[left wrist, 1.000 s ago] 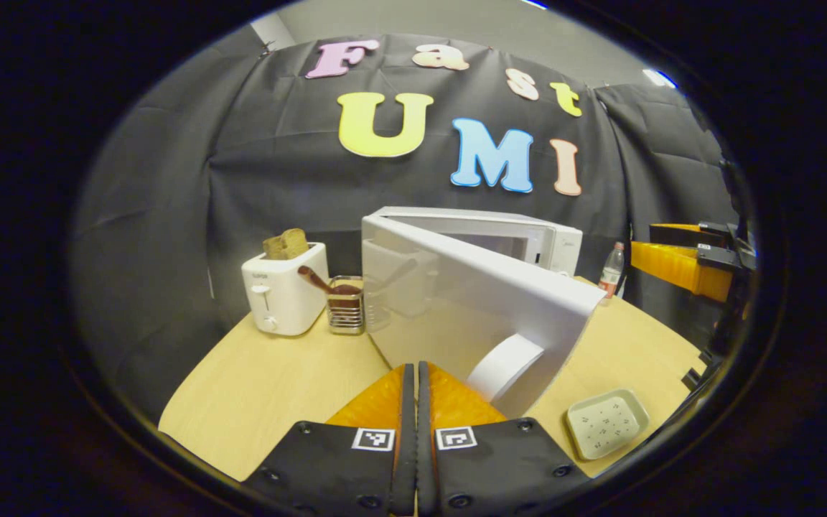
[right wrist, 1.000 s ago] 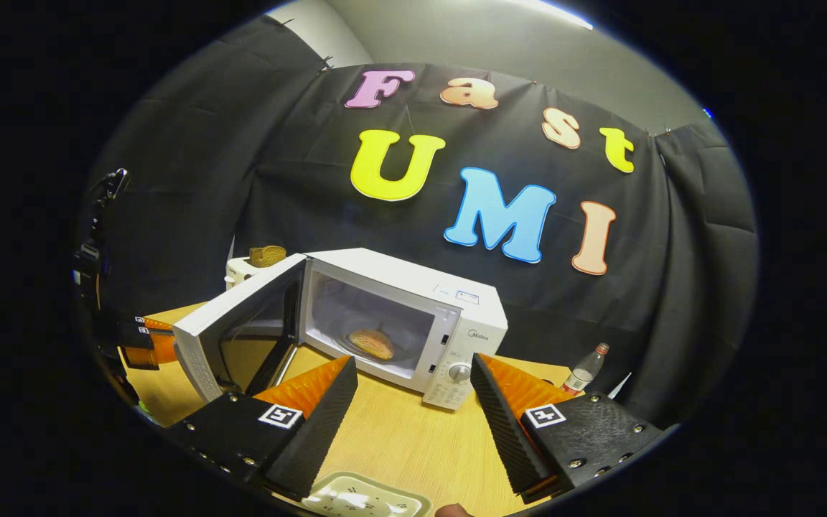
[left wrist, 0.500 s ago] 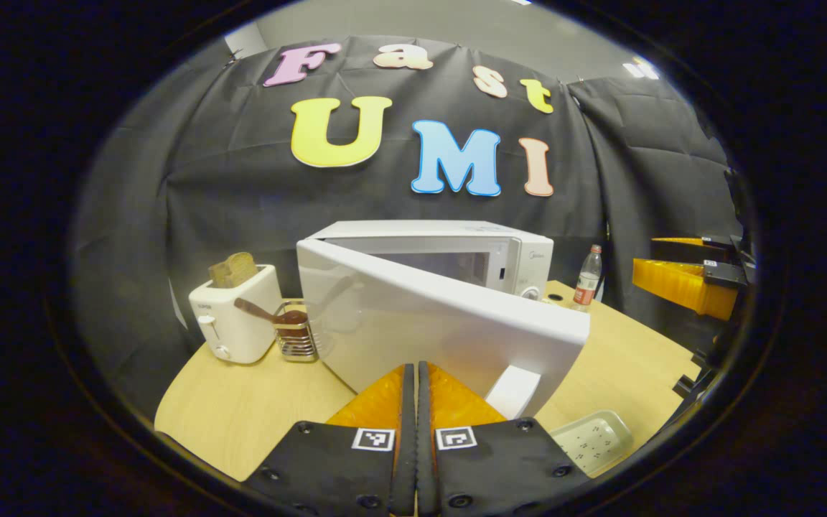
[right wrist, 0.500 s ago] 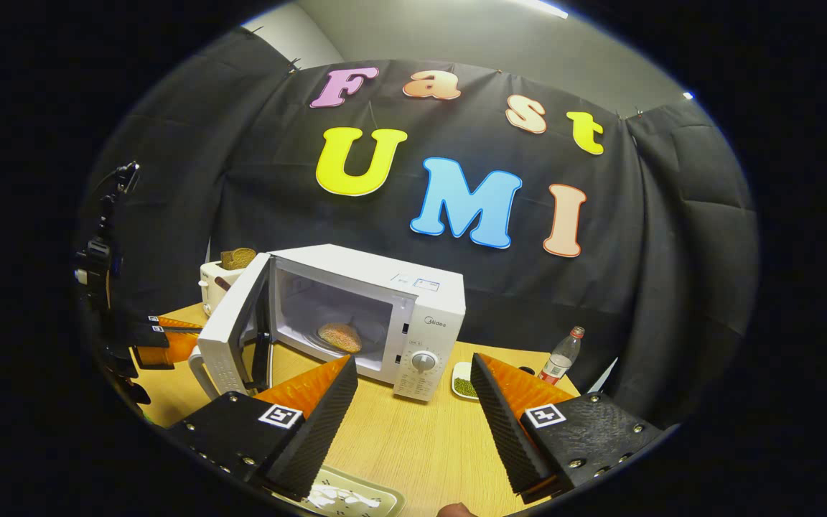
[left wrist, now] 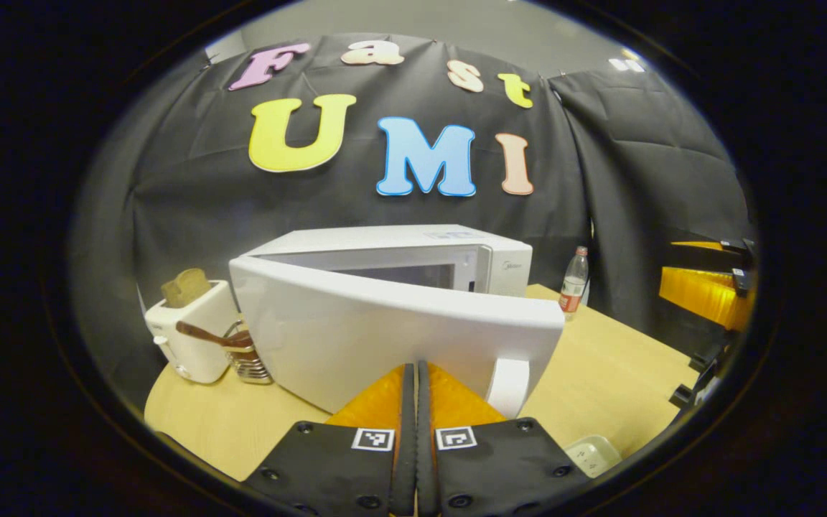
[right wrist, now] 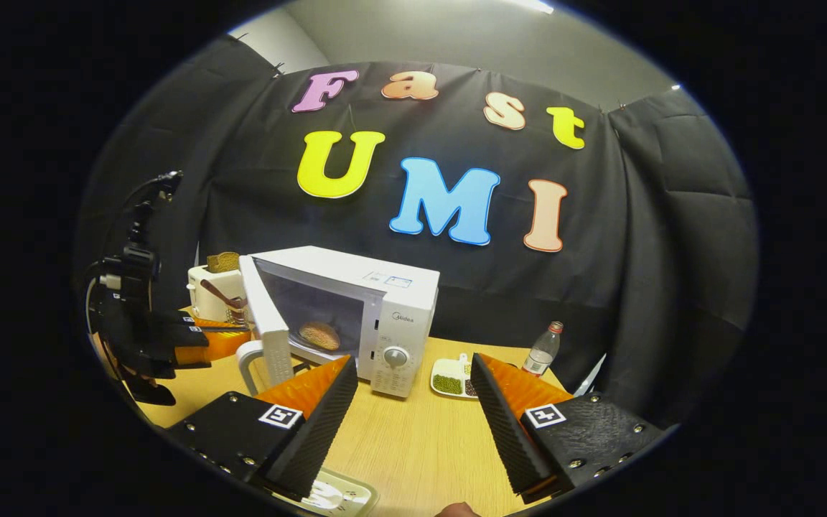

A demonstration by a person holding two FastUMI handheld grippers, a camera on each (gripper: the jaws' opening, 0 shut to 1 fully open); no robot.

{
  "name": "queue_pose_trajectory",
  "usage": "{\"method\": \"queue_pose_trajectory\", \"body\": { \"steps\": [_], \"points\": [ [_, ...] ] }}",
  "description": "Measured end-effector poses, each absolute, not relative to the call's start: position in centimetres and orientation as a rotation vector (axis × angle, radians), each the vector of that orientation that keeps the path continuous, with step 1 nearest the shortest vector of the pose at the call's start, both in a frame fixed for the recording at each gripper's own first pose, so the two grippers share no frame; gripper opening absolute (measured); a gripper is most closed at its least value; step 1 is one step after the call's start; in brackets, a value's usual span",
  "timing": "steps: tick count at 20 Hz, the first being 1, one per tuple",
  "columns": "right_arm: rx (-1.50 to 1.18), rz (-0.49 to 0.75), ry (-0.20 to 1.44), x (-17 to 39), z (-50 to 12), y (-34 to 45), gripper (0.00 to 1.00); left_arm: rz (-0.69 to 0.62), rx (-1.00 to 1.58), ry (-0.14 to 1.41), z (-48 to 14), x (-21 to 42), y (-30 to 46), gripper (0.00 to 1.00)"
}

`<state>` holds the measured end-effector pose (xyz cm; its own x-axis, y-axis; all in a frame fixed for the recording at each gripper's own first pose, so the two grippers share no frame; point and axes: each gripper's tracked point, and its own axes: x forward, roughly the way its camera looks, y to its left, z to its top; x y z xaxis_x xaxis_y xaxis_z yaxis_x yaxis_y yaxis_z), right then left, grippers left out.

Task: Open the microwave oven with the left hand, put the food in, and close the microwave oven.

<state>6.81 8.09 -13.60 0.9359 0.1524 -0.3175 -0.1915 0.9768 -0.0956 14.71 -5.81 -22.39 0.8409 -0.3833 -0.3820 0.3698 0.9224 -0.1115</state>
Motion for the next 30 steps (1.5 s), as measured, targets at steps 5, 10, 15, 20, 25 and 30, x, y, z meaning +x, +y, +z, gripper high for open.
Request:
{"method": "queue_pose_trajectory", "body": {
  "steps": [5,10,15,20,25,30],
  "points": [
    [-0.118,0.157,0.314,6.7,-13.6,6.2,0.96,-0.408,-0.05,0.402,-22.2,17.7,-8.5,0.07],
    [-0.111,0.139,0.333,6.7,-14.4,4.5,0.97,-0.399,-0.044,0.404,-22.8,20.8,-9.8,0.07],
    [-0.102,0.126,0.343,6.7,-15.0,2.9,0.97,-0.373,-0.049,0.409,-23.0,23.6,-10.9,0.07],
    [-0.088,0.121,0.349,7.3,-15.6,1.7,0.97,-0.348,-0.045,0.411,-23.3,25.7,-11.8,0.07],
    [-0.077,0.125,0.344,8.3,-15.7,1.0,0.97,-0.315,-0.063,0.418,-23.4,27.6,-12.3,0.07],
    [-0.057,0.14,0.354,8.4,-16.1,0.2,0.97,-0.305,-0.072,0.412,-23.6,27.8,-12.2,0.07]
  ]
}}
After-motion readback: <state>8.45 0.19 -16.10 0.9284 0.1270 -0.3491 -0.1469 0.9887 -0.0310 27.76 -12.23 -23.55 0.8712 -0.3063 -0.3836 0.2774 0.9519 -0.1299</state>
